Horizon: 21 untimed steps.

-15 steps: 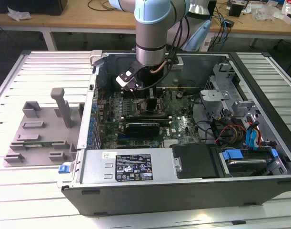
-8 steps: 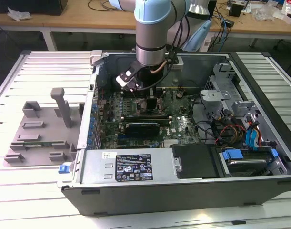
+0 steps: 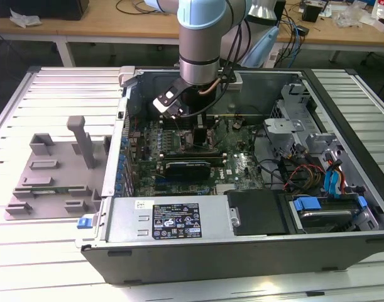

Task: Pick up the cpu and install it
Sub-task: 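Place the cpu into insertion slot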

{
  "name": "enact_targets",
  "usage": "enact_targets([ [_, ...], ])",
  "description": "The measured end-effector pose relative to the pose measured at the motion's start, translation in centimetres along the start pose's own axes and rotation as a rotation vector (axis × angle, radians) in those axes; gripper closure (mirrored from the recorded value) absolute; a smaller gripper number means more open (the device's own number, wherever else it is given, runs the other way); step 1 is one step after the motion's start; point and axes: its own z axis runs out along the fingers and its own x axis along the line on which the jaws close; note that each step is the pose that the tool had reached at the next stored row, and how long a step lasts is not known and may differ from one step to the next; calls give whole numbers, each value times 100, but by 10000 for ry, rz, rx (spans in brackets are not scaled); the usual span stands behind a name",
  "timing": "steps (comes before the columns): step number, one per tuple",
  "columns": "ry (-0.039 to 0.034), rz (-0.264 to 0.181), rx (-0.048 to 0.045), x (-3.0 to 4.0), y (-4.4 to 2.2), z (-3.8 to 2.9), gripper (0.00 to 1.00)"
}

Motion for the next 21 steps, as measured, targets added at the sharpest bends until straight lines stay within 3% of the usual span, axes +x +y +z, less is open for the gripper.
enact_targets([
  [7,6,0,-1,0,0,0,38],
  [10,6,0,0,-1,2,-45,38],
  [14,6,0,-1,-1,2,-47,38],
  [16,6,0,-1,-1,2,-48,53],
  [18,6,0,-1,-2,2,-50,77],
  [19,6,0,-1,-2,2,-50,77],
  [20,5,0,0,-2,2,-51,89],
  [21,5,-1,0,-2,2,-52,89],
])
